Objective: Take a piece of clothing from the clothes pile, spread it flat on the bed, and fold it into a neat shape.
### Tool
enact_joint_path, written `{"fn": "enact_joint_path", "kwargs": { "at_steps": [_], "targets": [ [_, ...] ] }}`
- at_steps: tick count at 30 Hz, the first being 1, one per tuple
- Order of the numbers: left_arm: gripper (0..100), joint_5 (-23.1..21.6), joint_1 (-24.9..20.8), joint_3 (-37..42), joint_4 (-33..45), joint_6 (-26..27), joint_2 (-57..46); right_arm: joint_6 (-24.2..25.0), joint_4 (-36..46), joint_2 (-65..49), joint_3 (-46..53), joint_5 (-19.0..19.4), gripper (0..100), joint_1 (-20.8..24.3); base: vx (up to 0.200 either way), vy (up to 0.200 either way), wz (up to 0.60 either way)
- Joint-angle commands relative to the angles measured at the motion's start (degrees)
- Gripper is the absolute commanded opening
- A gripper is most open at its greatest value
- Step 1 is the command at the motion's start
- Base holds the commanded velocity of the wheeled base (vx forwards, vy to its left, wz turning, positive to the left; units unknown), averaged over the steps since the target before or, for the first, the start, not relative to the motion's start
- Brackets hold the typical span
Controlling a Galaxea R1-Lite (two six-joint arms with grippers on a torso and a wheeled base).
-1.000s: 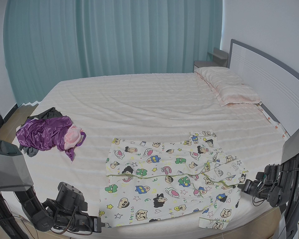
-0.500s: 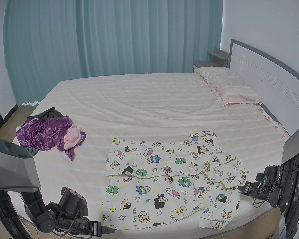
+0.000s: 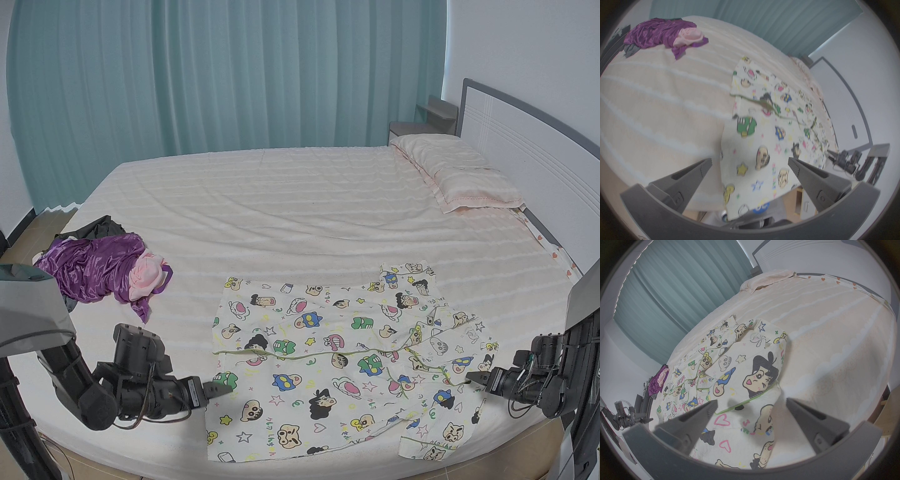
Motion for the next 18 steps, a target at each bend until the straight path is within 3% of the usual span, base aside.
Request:
{"fn": "enact_joint_path", "kwargs": {
  "at_steps": [1, 9, 18],
  "targets": [
    [100, 0.5, 2.7, -9.1, 0.1, -0.5, 9.7, 0.1, -0.5, -1.9, 1.0, 0.0, 100, -1.3, 0.0, 0.0, 0.0],
    [100, 4.6, 2.3, -17.9, 0.4, 1.5, 17.3, 0.3, -2.7, -1.8, 2.4, 0.0, 100, -1.5, 0.0, 0.0, 0.0],
    [100, 4.6, -0.8, -16.3, 3.5, 1.1, 15.9, 0.4, -3.4, -1.3, 3.1, 0.1, 100, -1.3, 0.0, 0.0, 0.0]
  ]
}}
